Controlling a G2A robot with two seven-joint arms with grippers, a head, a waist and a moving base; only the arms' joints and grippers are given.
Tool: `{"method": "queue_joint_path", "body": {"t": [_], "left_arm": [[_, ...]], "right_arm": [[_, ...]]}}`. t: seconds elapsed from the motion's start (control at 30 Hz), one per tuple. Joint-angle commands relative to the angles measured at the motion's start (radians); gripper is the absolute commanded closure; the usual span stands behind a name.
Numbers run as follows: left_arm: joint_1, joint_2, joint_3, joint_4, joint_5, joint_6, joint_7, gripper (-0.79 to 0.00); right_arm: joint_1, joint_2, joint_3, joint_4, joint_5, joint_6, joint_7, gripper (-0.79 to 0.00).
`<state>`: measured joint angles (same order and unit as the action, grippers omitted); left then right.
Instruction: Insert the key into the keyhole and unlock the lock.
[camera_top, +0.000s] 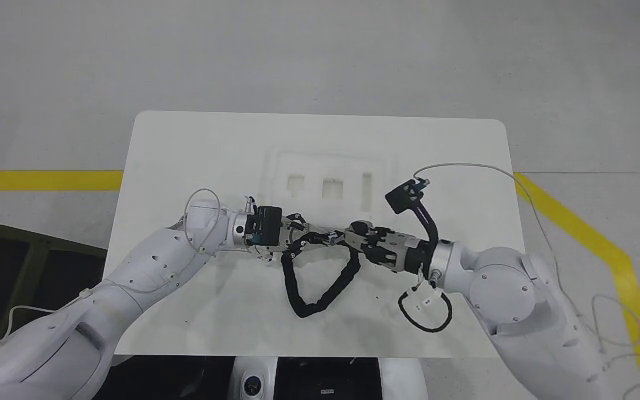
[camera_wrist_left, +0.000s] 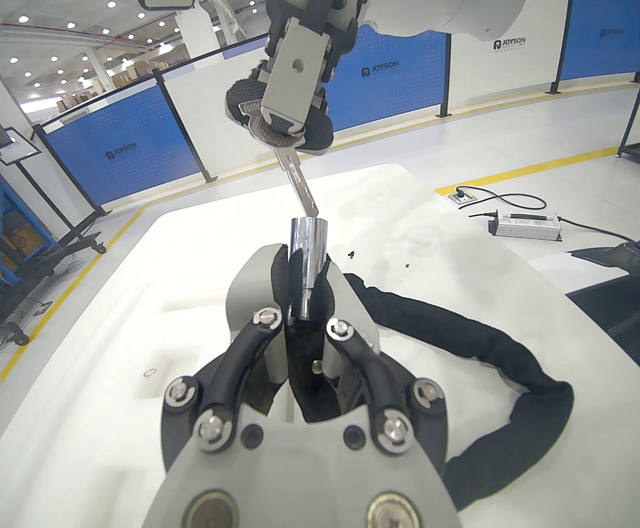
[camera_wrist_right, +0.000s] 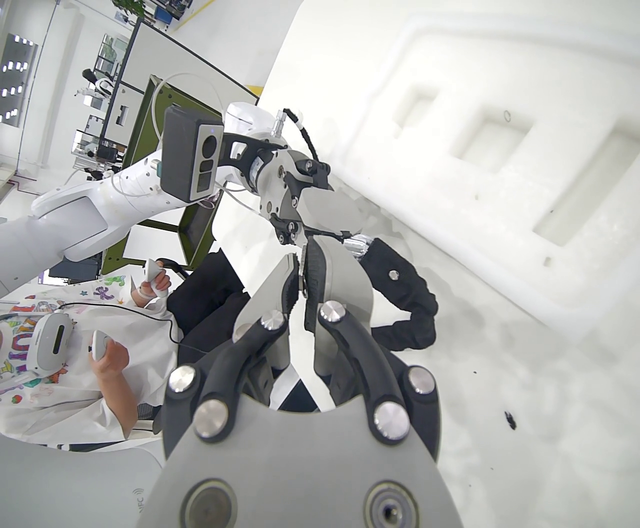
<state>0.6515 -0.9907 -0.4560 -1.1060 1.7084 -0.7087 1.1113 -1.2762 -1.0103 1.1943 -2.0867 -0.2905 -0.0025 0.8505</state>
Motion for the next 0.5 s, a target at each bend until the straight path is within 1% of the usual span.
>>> {"method": "queue_joint_path", "body": {"t": [0.0, 0.47], "left_arm": [[0.000, 0.000, 0.000, 0.000, 0.000, 0.000, 0.000, 0.000], [0.000, 0.000, 0.000, 0.000, 0.000, 0.000, 0.000, 0.000]], "right_arm": [[0.003, 0.000, -0.002, 0.002, -0.001, 0.001, 0.001, 0.000], [0.005, -0.003, -0.007, 0.008, -0.007, 0.001, -0.021, 0.000]]}}
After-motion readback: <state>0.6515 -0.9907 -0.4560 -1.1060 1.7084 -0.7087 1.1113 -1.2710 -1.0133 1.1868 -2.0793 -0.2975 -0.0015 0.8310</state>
